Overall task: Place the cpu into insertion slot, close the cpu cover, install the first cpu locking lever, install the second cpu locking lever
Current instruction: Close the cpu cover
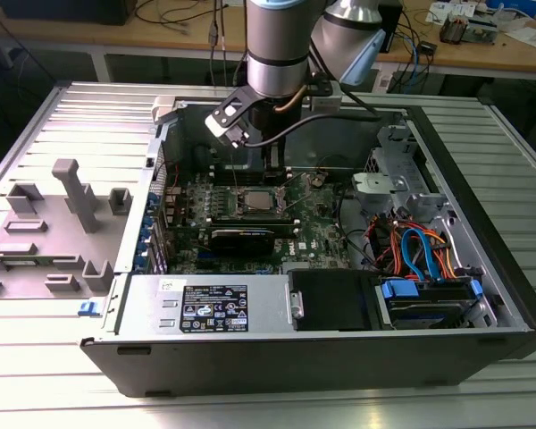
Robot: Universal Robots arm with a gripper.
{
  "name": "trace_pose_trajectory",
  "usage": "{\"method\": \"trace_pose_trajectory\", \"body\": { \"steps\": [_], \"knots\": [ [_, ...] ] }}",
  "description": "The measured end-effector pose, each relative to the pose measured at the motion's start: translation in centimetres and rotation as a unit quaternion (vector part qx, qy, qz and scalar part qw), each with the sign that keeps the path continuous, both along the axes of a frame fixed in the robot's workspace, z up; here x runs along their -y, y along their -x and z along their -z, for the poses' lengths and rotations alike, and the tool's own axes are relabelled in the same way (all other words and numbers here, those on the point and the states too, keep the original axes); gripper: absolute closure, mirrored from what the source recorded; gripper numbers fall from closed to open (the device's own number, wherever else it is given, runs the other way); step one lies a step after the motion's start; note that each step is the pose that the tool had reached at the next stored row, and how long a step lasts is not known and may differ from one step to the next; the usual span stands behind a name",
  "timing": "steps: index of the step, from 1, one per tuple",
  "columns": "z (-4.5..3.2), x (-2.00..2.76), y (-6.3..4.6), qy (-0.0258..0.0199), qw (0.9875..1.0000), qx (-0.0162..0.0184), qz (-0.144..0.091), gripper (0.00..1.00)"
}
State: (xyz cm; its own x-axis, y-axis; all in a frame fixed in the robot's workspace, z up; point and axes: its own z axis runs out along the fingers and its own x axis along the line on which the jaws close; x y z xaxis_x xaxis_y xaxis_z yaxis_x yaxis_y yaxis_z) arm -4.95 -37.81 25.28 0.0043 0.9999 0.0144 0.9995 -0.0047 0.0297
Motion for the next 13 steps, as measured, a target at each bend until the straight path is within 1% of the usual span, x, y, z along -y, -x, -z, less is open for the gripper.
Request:
{"method": "trace_pose_trajectory", "body": {
  "steps": [4,7,10,13],
  "knots": [
    [-0.5,0.0,-0.1,0.0,1.0,0.0,0.0,0.89],
    [-0.51,0.0,-0.2,0.0001,1.0,0.0,0.0,0.89],
    [-0.51,0.0,-0.9,0.0001,1.0,0.0,0.0,0.89],
    [-0.5,0.0,-1.3,0.0001,1.0,0.0,0.0,0.89]
  ]
}}
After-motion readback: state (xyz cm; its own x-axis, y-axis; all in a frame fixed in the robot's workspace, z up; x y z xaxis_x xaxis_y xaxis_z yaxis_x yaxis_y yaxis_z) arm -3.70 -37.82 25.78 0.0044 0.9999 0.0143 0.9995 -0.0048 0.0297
